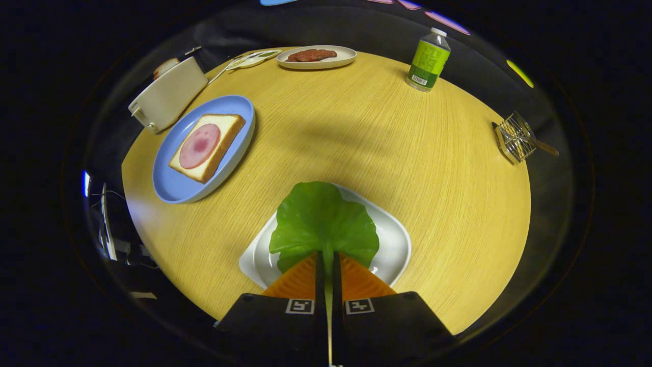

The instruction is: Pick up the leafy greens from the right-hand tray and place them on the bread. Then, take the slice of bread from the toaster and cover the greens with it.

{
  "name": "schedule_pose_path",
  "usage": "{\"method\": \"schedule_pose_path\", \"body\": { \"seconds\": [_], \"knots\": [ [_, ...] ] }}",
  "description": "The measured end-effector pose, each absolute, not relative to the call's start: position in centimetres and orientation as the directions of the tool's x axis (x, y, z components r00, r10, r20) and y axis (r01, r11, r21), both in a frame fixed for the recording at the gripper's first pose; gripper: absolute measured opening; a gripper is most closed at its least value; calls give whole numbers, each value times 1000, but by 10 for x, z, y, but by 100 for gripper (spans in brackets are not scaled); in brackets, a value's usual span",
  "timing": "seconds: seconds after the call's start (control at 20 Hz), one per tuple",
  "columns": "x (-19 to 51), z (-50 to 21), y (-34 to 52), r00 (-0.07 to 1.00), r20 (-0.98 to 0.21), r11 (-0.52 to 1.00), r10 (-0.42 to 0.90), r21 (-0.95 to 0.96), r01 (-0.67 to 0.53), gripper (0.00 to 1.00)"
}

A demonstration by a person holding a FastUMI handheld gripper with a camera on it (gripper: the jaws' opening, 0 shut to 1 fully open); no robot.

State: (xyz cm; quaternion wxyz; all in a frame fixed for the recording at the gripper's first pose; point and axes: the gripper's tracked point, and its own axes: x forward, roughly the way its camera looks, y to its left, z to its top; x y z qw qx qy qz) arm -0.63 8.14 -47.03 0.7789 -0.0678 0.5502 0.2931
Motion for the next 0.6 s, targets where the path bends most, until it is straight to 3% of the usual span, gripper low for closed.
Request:
{"method": "schedule_pose_path", "body": {
  "seconds": [0.3, 0.6],
  "knots": [
    [2, -426, 76, 299, -869, 847, 394, 216, -486, 7],
    [1, -364, 120, 336, -816, 811, 471, 251, -528, 7]
  ]
}}
